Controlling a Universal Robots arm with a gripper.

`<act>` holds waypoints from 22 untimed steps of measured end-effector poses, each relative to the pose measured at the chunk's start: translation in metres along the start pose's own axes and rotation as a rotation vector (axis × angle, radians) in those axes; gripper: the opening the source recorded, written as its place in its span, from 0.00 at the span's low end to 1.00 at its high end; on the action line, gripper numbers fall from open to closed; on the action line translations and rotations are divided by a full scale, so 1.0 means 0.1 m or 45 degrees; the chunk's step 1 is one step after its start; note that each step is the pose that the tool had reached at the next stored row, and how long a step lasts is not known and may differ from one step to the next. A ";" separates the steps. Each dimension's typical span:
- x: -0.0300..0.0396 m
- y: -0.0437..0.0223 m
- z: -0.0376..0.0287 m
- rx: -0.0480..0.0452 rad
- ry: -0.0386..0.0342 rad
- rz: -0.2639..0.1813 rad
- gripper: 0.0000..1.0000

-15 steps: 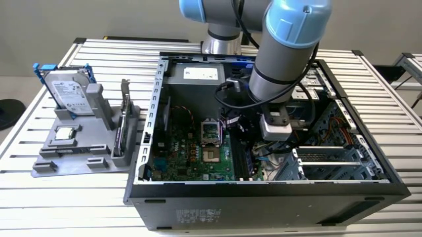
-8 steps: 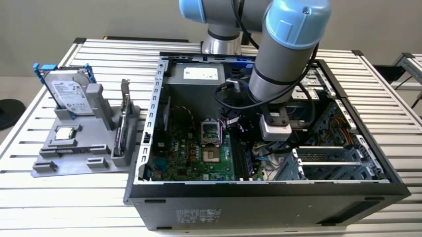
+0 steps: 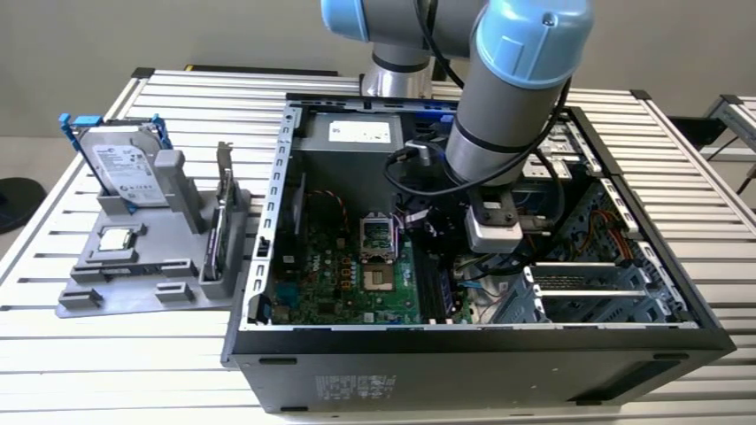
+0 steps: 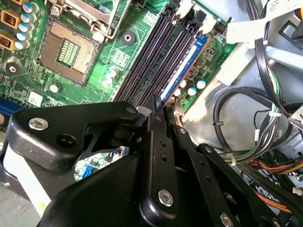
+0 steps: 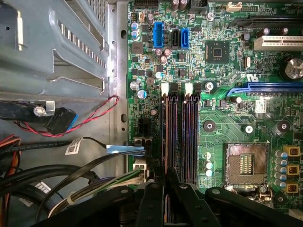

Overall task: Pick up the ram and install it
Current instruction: 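Insert the ram into the slot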

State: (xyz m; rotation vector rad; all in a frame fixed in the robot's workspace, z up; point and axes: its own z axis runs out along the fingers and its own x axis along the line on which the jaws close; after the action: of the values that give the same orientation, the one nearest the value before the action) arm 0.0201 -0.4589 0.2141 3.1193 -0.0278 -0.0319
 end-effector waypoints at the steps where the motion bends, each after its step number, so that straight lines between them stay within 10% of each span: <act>1: 0.000 0.000 0.000 0.000 0.0000 0.000 1.00; 8: -0.001 0.002 -0.020 0.006 -0.0001 0.000 1.00; 22: -0.007 0.013 -0.339 0.011 -0.0015 0.001 1.00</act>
State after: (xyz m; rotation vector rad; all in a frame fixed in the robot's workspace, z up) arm 0.0201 -0.4594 0.2480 3.1277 -0.0287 -0.0337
